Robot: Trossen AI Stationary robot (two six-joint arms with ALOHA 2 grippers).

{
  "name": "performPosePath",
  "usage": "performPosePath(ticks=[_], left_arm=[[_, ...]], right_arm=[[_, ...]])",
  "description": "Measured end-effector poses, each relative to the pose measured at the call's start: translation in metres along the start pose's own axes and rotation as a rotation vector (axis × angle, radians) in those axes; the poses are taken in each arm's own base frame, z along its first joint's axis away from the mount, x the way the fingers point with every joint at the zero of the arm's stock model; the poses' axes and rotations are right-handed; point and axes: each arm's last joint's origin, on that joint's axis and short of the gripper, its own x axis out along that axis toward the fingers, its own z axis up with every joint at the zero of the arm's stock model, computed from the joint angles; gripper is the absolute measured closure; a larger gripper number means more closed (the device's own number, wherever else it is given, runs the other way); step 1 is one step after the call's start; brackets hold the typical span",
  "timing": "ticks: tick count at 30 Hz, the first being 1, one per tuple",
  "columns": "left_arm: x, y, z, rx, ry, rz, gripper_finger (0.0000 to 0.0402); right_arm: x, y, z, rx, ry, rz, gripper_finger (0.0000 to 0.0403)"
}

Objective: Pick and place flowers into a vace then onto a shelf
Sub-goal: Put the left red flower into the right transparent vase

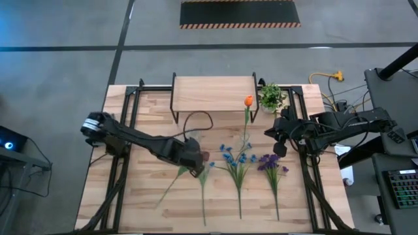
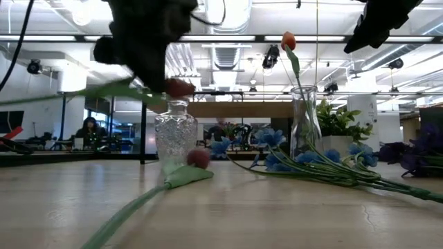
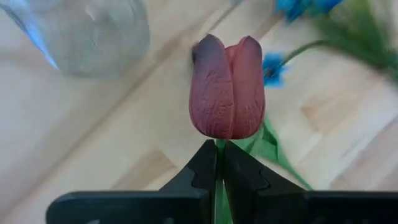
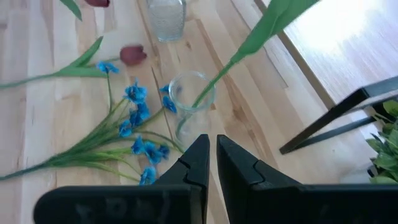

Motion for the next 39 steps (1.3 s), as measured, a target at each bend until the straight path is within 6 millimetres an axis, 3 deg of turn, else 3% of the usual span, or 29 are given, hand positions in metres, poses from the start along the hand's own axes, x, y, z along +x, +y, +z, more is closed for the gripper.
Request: performPosePath(ticks=[9,14,20,27,39], left_arm=[[-0.064,0.004,0.024,0.07,-0.38,-0.222,0.0397],[-0.099,-0.002,0.041,0.233,-0.664,-0.358,0.0397],[-0.128,-0.012,0.057,0.441,-0.993,-0.406,0.0397],[-0.134,-0.016,0.077,0.465,-1.217,-0.381,0.0397],[-0.104,-0.025,0.109,0.339,-1.367,-0.405,0.0397]], right_arm=[[0.001,0.0,0.001,-0.003,-0.011,-0.023,0.038],[0.001,-0.001,0.001,-0.008,-0.022,-0.053,0.038],[0.001,-0.002,0.002,-0.011,-0.038,-0.094,0.038],[0.001,-0.002,0.002,0.0,-0.038,-0.095,0.038],[0.001,-0.003,-0.001,0.024,-0.017,-0.105,0.038]])
